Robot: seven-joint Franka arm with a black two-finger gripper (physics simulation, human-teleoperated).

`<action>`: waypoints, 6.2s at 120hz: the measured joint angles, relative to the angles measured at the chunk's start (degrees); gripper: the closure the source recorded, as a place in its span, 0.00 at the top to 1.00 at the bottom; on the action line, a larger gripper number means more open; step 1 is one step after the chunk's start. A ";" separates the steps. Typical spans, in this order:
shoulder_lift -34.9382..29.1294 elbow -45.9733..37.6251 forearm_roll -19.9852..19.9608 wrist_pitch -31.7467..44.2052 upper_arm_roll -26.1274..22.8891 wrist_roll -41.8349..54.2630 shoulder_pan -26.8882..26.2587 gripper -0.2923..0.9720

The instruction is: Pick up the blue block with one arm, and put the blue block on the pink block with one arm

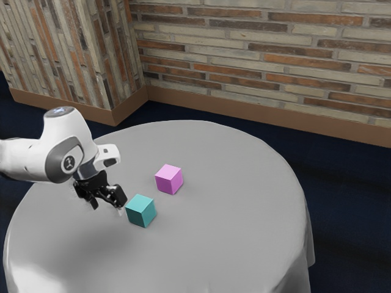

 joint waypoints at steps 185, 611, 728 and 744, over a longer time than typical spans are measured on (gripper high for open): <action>14.41 16.47 1.01 -9.44 -2.78 0.43 -2.34 0.77; 36.44 56.65 1.27 -29.22 -0.72 0.17 -2.43 0.52; 37.74 58.69 2.08 -24.58 -0.91 -0.15 -2.90 0.52; 37.05 57.82 1.93 -24.47 -0.82 -0.39 -2.96 0.52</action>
